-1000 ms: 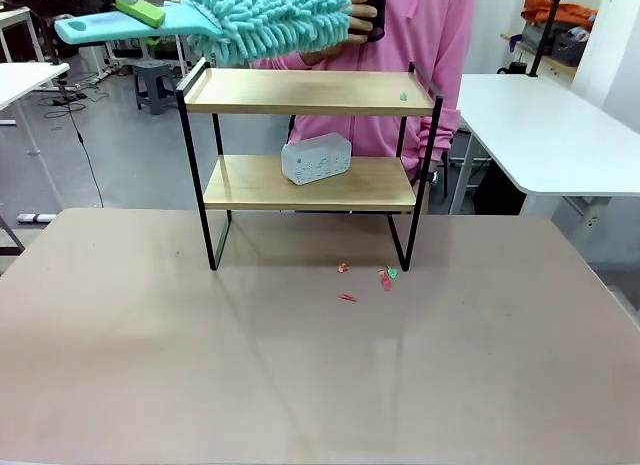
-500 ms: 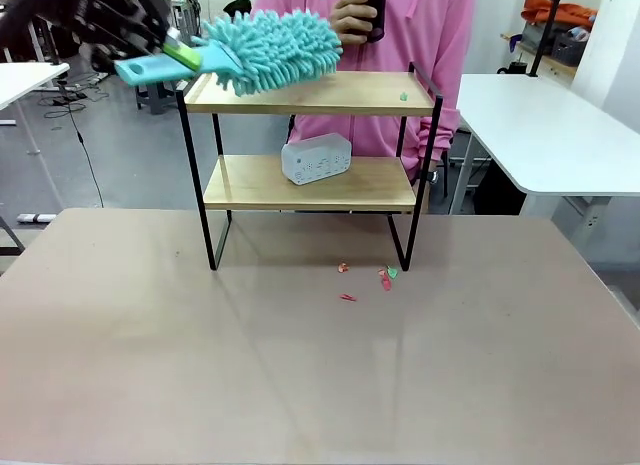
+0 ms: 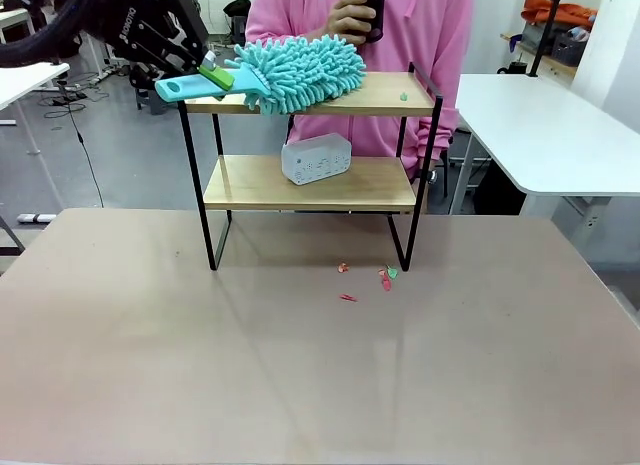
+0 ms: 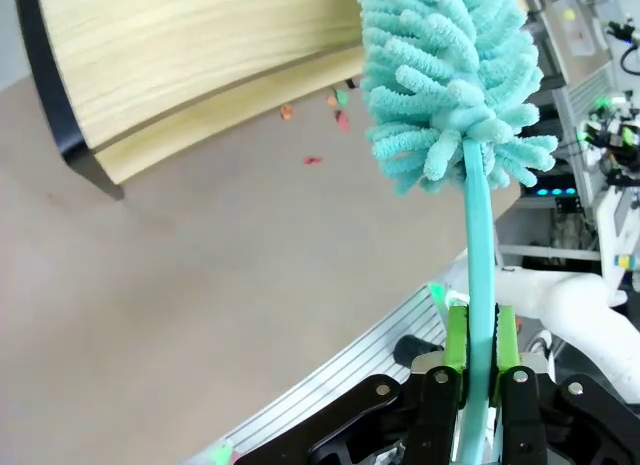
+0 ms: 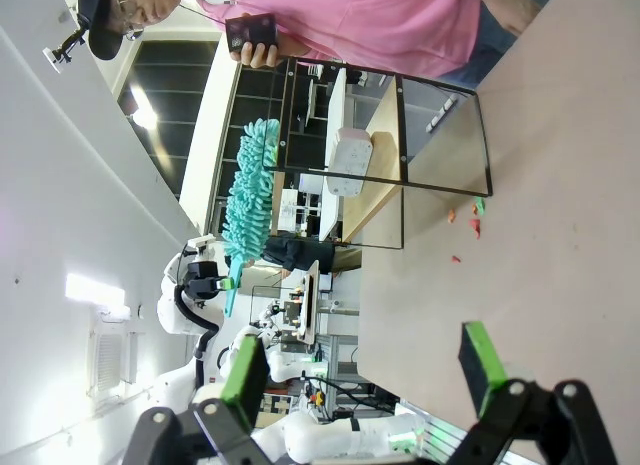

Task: Clean the shelf.
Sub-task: Clean the remaining tier of the Shelf with the Duster once objects are removed.

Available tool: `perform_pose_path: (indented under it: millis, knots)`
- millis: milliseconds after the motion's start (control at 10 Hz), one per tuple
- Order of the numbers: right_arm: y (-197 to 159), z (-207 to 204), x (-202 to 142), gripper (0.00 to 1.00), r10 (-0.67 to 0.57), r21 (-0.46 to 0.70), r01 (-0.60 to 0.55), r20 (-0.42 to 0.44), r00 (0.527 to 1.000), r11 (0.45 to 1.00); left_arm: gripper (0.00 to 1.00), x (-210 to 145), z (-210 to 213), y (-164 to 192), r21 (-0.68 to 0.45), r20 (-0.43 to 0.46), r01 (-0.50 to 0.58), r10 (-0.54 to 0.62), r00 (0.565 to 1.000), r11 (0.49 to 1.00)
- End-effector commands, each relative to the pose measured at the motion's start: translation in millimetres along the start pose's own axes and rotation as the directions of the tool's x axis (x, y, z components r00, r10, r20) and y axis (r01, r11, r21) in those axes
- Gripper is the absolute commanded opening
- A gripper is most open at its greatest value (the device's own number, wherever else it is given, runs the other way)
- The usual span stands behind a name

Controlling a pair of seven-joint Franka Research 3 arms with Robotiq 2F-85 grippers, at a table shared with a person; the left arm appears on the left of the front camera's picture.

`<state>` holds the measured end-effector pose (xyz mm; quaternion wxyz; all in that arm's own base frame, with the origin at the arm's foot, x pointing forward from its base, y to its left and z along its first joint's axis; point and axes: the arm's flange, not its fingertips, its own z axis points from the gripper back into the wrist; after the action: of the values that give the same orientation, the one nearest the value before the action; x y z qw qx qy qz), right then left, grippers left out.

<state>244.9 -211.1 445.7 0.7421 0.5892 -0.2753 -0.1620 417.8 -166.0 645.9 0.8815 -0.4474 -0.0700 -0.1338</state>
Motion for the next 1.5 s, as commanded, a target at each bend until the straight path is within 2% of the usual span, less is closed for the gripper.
perform_pose_path:
  millis: [0, 200, 800, 1100, 1400]
  knots:
    - [2.6, -1.4, 2.4, 1.0, 0.013, 0.018, -0.013, 0.011, 1.0, 1.0, 0.12, -0.4, 3.6, -9.8, -0.036, -0.066, 0.037, -0.04, 0.997, 0.999]
    - [2.6, -1.4, 2.4, 1.0, 0.013, 0.018, -0.013, 0.011, 1.0, 1.0, 0.12, -2.5, -5.8, -18.0, -0.063, -0.145, 0.083, -0.091, 0.985, 0.995]
    - [2.6, -1.4, 2.4, 1.0, 0.013, 0.018, -0.013, 0.011, 1.0, 1.0, 0.12, 1.4, -28.6, -30.8, -0.053, -0.221, 0.126, -0.135, 0.966, 0.991]
    - [2.6, -1.4, 2.4, 1.0, 0.013, 0.018, -0.013, 0.011, 1.0, 1.0, 0.12, -5.5, -13.0, -27.9, -0.197, -0.368, 0.158, -0.223, 0.903, 0.968]
    - [2.6, -1.4, 2.4, 1.0, 0.013, 0.018, -0.013, 0.011, 1.0, 1.0, 0.12, -13.8, 20.0, -19.4, -0.197, -0.357, 0.173, -0.235, 0.904, 0.965]
